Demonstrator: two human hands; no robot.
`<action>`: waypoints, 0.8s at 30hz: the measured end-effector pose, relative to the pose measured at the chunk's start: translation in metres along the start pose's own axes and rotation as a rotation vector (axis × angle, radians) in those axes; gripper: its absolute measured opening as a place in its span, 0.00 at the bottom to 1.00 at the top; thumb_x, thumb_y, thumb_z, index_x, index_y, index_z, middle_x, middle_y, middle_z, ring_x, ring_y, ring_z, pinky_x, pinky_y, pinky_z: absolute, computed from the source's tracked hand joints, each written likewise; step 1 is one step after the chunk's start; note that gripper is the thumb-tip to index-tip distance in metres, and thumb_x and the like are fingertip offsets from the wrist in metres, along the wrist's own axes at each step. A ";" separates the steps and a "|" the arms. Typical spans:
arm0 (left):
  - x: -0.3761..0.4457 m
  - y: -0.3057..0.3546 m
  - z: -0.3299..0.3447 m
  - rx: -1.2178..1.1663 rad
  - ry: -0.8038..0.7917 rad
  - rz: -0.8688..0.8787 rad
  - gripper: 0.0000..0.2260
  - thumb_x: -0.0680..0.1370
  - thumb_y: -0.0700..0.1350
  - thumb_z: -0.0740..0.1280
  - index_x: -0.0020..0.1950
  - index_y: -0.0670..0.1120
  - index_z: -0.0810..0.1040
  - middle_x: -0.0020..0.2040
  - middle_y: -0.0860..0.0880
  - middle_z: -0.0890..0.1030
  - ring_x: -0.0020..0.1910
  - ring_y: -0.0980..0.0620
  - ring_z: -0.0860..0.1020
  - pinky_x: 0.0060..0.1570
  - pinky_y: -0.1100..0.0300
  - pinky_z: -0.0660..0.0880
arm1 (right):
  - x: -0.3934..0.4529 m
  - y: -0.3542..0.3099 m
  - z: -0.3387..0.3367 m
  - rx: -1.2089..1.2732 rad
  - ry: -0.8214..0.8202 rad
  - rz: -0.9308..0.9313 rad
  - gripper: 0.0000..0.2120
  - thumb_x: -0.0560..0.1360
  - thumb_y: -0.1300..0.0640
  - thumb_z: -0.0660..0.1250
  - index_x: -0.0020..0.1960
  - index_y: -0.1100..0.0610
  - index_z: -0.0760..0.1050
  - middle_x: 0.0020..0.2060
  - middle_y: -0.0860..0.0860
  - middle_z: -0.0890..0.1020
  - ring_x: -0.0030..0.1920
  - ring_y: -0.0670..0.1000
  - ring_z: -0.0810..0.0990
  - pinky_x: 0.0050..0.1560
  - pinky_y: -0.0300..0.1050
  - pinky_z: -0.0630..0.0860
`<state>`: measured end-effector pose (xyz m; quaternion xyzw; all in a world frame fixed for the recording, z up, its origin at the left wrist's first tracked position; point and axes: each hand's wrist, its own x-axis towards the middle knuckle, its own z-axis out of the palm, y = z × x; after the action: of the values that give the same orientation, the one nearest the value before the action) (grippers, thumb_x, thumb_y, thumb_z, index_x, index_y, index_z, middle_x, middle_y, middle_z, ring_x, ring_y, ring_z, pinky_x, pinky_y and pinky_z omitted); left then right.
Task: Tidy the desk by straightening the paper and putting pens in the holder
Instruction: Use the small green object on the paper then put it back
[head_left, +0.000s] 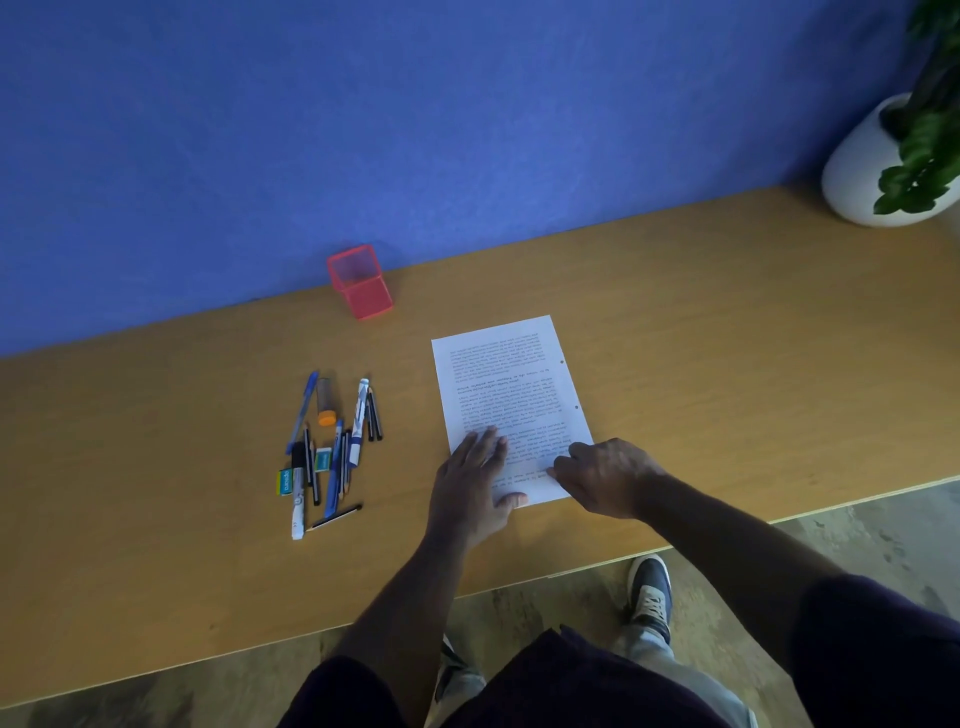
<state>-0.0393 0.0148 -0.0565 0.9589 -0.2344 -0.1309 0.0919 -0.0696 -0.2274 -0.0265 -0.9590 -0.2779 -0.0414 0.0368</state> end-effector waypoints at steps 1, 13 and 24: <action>0.000 0.000 0.000 0.000 0.000 0.000 0.39 0.74 0.67 0.66 0.80 0.54 0.56 0.82 0.53 0.55 0.81 0.49 0.54 0.76 0.44 0.61 | 0.001 0.001 -0.001 0.000 0.003 -0.006 0.14 0.81 0.48 0.56 0.43 0.54 0.73 0.28 0.51 0.73 0.20 0.53 0.70 0.22 0.41 0.69; -0.001 0.002 -0.001 0.014 -0.011 -0.003 0.40 0.75 0.66 0.66 0.81 0.53 0.55 0.82 0.53 0.53 0.81 0.48 0.52 0.76 0.45 0.59 | -0.003 0.002 0.007 0.019 0.040 -0.007 0.12 0.80 0.49 0.56 0.42 0.53 0.71 0.29 0.51 0.72 0.20 0.53 0.69 0.21 0.40 0.67; 0.003 0.002 -0.004 0.019 -0.033 -0.003 0.40 0.74 0.67 0.66 0.81 0.53 0.56 0.82 0.53 0.54 0.81 0.48 0.53 0.76 0.44 0.60 | -0.007 -0.001 -0.004 0.008 0.018 0.001 0.16 0.82 0.46 0.52 0.44 0.52 0.73 0.29 0.49 0.74 0.21 0.52 0.71 0.21 0.39 0.65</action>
<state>-0.0371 0.0120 -0.0529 0.9578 -0.2359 -0.1444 0.0786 -0.0761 -0.2301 -0.0229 -0.9586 -0.2772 -0.0490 0.0434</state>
